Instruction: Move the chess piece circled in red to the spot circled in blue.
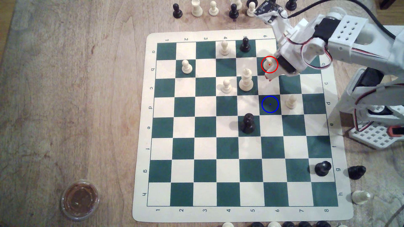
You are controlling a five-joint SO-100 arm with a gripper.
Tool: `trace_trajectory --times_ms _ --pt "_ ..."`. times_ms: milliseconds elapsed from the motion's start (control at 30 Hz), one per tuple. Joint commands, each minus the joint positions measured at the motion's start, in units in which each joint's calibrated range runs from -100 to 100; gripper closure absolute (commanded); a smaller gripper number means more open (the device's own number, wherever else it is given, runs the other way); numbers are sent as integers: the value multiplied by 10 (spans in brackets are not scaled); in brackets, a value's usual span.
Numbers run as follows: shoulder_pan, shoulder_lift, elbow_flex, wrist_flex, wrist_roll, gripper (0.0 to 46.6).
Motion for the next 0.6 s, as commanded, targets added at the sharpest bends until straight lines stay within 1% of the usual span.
trace_trajectory --times_ms 0,300,567 --pt "8 13 -7 -31 2 273" --pt "8 15 18 -99 10 284" --pt "12 0 32 -133 12 296"
